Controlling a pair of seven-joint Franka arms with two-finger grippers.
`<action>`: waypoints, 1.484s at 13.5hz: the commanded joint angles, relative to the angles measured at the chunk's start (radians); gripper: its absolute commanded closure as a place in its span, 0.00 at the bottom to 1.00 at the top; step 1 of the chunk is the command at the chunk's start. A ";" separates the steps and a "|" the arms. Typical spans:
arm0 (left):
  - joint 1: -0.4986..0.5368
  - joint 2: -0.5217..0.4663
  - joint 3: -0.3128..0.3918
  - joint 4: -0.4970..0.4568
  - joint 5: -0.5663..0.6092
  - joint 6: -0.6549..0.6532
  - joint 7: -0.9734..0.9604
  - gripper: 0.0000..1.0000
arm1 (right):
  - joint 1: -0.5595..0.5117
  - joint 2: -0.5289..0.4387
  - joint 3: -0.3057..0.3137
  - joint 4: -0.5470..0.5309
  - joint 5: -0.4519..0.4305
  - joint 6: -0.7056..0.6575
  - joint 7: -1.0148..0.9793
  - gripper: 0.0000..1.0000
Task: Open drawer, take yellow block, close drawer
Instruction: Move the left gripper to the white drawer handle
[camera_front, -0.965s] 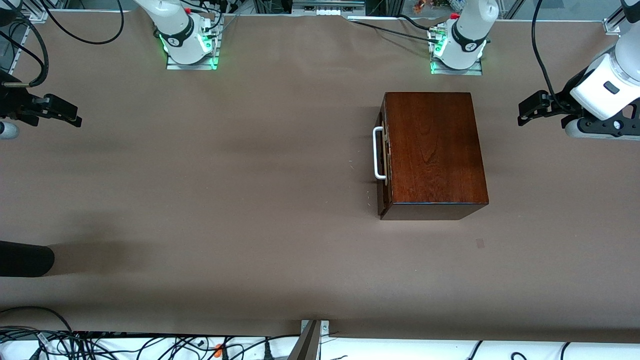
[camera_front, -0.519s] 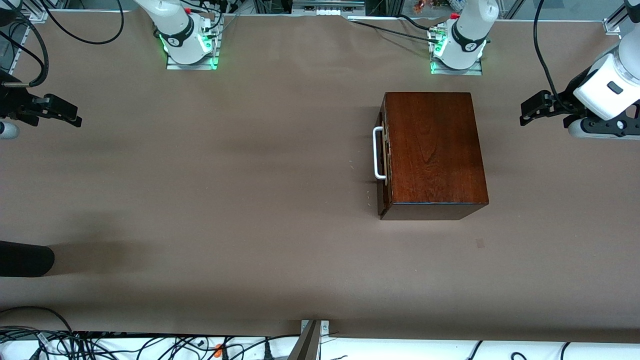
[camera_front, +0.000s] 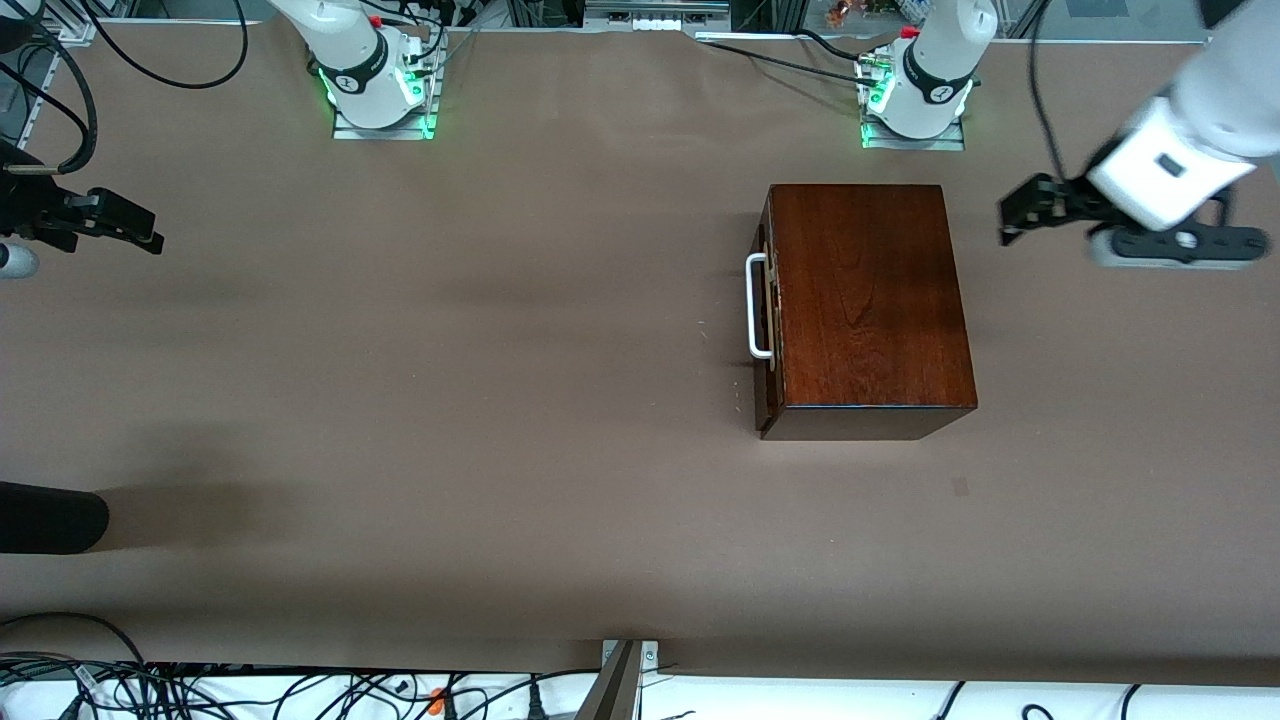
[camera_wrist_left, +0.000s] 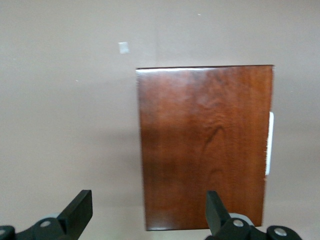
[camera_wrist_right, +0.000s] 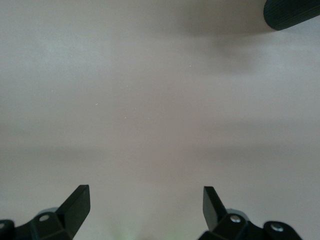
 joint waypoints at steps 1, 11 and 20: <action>-0.003 0.035 -0.118 0.023 -0.006 -0.009 -0.128 0.00 | -0.006 0.010 0.001 0.028 0.016 -0.024 -0.013 0.00; -0.268 0.263 -0.316 0.026 0.211 0.158 -0.662 0.00 | -0.006 0.010 0.000 0.028 0.016 -0.024 -0.013 0.00; -0.311 0.434 -0.318 0.009 0.362 0.269 -0.731 0.00 | -0.006 0.010 0.001 0.028 0.016 -0.024 -0.013 0.00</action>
